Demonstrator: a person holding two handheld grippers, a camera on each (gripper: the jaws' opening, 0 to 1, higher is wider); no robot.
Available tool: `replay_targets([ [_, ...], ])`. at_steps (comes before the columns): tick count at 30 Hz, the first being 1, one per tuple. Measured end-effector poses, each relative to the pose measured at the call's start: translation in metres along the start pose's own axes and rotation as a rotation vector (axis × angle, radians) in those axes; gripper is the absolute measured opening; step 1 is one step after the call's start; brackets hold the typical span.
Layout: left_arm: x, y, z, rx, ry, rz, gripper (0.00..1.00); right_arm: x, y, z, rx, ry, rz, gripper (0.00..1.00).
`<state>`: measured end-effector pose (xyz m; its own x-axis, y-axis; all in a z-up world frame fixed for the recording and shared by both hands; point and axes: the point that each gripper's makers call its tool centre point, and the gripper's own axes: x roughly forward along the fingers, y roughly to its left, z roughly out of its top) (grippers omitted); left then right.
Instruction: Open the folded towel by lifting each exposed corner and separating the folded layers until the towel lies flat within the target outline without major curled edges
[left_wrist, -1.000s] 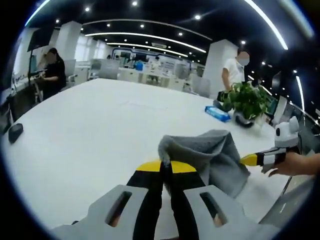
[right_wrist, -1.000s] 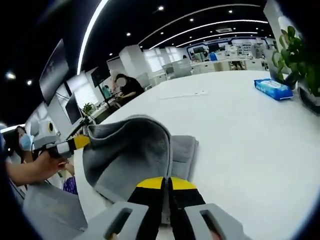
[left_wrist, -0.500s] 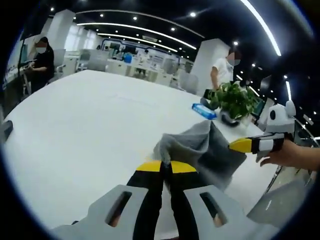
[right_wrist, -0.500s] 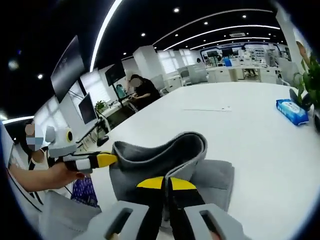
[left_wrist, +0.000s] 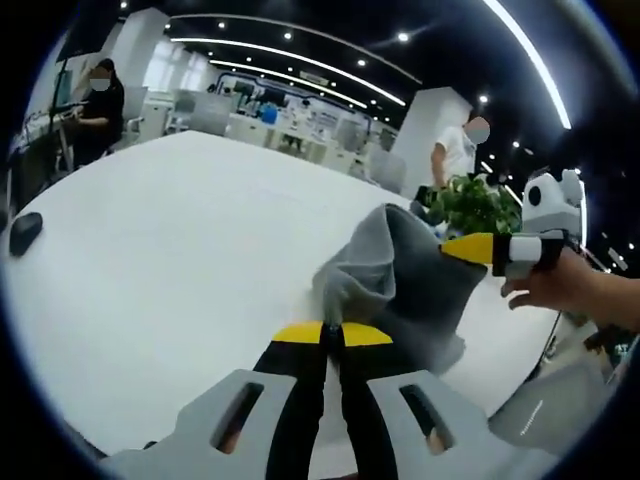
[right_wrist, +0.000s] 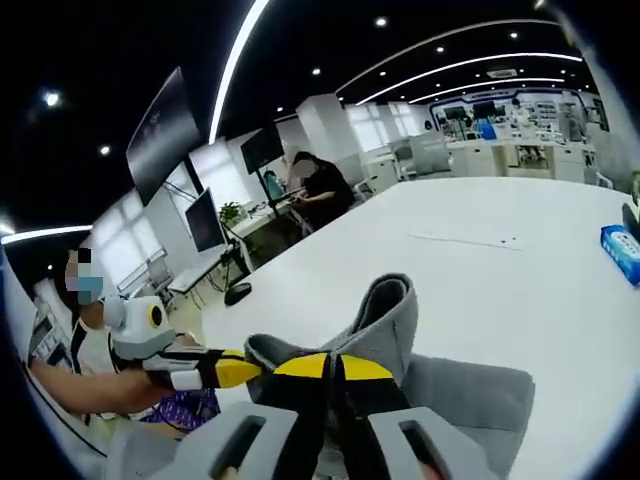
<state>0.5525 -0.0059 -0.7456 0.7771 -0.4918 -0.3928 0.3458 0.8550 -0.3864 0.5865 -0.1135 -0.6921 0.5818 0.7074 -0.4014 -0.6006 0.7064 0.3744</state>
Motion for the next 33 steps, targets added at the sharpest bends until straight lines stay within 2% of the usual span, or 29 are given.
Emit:
replay_targets([
  [8,-0.02,0.025,-0.021,-0.051,0.029,0.045,0.03,0.031,0.024,0.004,-0.028,0.003,0.047,0.0],
  [15,-0.027,0.04,-0.036,-0.082,0.056,0.054,0.03,0.056,0.039,-0.009,-0.065,0.018,0.064,0.0],
  [21,-0.028,0.052,-0.044,-0.109,0.072,0.057,0.02,0.074,0.046,-0.017,-0.062,0.016,0.073,0.0],
  [30,-0.027,0.079,-0.045,-0.125,0.085,0.066,0.03,0.091,0.051,-0.02,-0.059,-0.007,0.082,0.0],
  [33,-0.024,0.081,-0.047,-0.122,0.093,0.057,0.03,0.092,0.049,-0.018,-0.092,-0.022,0.073,0.03],
])
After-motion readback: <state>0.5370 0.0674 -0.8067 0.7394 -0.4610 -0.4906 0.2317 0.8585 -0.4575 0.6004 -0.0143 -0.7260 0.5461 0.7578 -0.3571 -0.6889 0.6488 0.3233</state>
